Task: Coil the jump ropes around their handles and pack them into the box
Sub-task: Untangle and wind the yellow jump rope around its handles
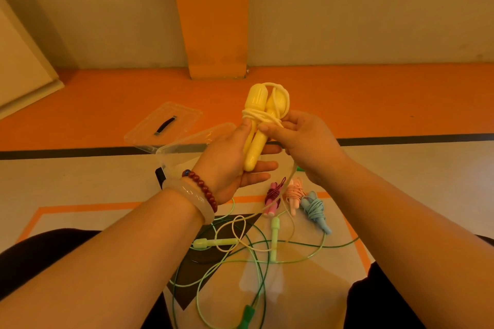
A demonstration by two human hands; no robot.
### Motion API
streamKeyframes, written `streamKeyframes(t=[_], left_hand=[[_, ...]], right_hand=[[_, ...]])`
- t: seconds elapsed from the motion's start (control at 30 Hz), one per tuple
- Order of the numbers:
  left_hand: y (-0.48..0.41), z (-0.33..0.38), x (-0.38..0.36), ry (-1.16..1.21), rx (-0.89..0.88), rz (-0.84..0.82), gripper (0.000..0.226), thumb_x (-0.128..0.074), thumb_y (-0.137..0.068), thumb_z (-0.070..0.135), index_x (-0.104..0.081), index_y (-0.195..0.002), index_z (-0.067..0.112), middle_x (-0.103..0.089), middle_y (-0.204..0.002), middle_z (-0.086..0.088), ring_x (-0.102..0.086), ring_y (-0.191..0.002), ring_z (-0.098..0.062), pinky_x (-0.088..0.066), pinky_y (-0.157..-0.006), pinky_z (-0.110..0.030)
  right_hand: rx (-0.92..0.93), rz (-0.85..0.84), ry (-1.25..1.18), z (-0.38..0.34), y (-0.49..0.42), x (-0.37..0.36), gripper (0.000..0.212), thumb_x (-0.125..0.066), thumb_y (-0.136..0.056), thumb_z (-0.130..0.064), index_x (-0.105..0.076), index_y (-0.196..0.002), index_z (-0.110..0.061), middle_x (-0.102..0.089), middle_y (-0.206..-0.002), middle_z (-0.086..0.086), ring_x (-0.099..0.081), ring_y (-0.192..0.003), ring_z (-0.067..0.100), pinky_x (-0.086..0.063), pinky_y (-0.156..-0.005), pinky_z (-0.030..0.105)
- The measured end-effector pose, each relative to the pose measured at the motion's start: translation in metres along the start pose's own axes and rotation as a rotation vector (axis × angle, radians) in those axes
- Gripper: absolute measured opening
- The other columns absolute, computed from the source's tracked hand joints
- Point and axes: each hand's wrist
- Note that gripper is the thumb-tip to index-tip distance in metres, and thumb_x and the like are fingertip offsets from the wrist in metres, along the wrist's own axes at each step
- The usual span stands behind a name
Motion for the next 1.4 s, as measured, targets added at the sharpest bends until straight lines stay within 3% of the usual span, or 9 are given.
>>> streamKeyframes(t=[0.2,0.37,0.5,0.6,0.8,0.97,1.13,1.3,1.4], left_hand=[[0.001,-0.001,0.007,0.027,0.007,-0.025,0.04,-0.029,-0.1,0.052,-0.062,-0.098,0.029,-0.075,-0.085,0.004,-0.072,-0.071,-0.012,-0.059,-0.061,-0.026],[-0.002,-0.006,0.004,-0.074,-0.113,0.087,0.042,-0.032,-0.1,0.049,-0.063,-0.093,0.022,-0.07,-0.077,0.003,-0.055,-0.051,-0.008,-0.044,-0.045,-0.02],[-0.005,-0.008,0.003,-0.067,-0.162,0.121,0.031,-0.042,-0.1,0.042,-0.06,-0.095,0.017,-0.063,-0.073,0.001,-0.045,-0.046,-0.007,-0.031,-0.038,-0.016],[-0.008,-0.009,0.003,-0.07,-0.176,0.131,0.03,-0.045,-0.099,0.04,-0.058,-0.098,0.013,-0.062,-0.07,0.003,-0.044,-0.044,-0.006,-0.03,-0.038,-0.016],[-0.01,-0.011,0.002,0.015,-0.159,0.138,0.029,-0.047,-0.098,0.039,-0.058,-0.1,0.013,-0.065,-0.066,0.007,-0.044,-0.042,-0.004,-0.029,-0.037,-0.015],[-0.01,-0.013,0.004,0.082,-0.155,0.123,0.035,-0.047,-0.098,0.039,-0.055,-0.11,0.008,-0.062,-0.073,0.003,-0.042,-0.04,-0.004,-0.027,-0.035,-0.014],[-0.009,-0.012,0.004,0.267,-0.054,-0.015,0.031,-0.045,-0.097,0.041,-0.058,-0.099,0.013,-0.057,-0.062,0.005,-0.037,-0.037,-0.001,-0.021,-0.034,-0.01],[-0.009,-0.003,0.008,0.468,0.107,-0.211,0.034,-0.046,-0.09,0.047,-0.055,-0.09,0.014,-0.049,-0.058,0.007,-0.036,-0.032,0.0,-0.018,-0.03,-0.008],[-0.01,-0.001,0.009,0.423,0.145,-0.195,0.039,-0.046,-0.09,0.051,-0.057,-0.089,0.014,-0.047,-0.054,0.006,-0.039,-0.034,0.0,-0.023,-0.033,-0.009]], right_hand=[[0.037,-0.04,0.043,0.001,-0.003,0.0,0.027,-0.07,-0.085,-0.016,-0.064,-0.11,-0.009,-0.075,-0.095,0.003,-0.073,-0.082,0.015,-0.057,-0.073,0.026],[0.059,-0.036,0.134,0.002,-0.004,0.001,0.024,-0.072,-0.084,-0.024,-0.066,-0.106,-0.017,-0.074,-0.096,0.0,-0.071,-0.089,0.015,-0.055,-0.087,0.042],[0.076,-0.036,0.248,-0.001,-0.003,0.006,0.016,-0.065,-0.088,-0.033,-0.069,-0.1,-0.024,-0.073,-0.087,-0.005,-0.063,-0.072,-0.006,-0.049,-0.067,0.016],[0.067,0.0,0.29,-0.005,-0.003,0.011,0.014,-0.063,-0.089,-0.034,-0.07,-0.092,-0.023,-0.072,-0.081,-0.008,-0.062,-0.066,-0.008,-0.043,-0.056,0.004],[0.008,0.021,0.196,-0.005,-0.001,0.008,0.034,-0.051,-0.096,-0.041,-0.072,-0.092,-0.015,-0.065,-0.063,-0.011,-0.045,-0.048,-0.002,-0.04,-0.053,0.018],[-0.022,-0.011,0.187,-0.006,-0.004,0.011,0.032,-0.057,-0.094,-0.033,-0.07,-0.09,-0.004,-0.067,-0.068,0.0,-0.047,-0.049,-0.001,-0.04,-0.051,0.014],[-0.03,-0.101,0.07,-0.007,-0.002,0.013,0.023,-0.056,-0.092,-0.03,-0.07,-0.092,-0.011,-0.063,-0.063,0.002,-0.042,-0.051,0.004,-0.037,-0.049,0.016],[-0.035,-0.228,-0.179,-0.01,-0.002,0.018,0.031,-0.059,-0.08,-0.031,-0.067,-0.101,-0.009,-0.051,-0.094,0.02,-0.043,-0.057,0.008,-0.036,-0.053,0.017],[-0.023,-0.13,-0.156,-0.009,-0.003,0.015,0.018,-0.059,-0.089,-0.022,-0.068,-0.096,-0.007,-0.05,-0.074,0.018,-0.041,-0.051,0.006,-0.036,-0.048,0.015]])
Point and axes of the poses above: each hand's wrist, its own y-axis away from the middle knuckle, its own x-axis out of the back of the hand, z = x × y
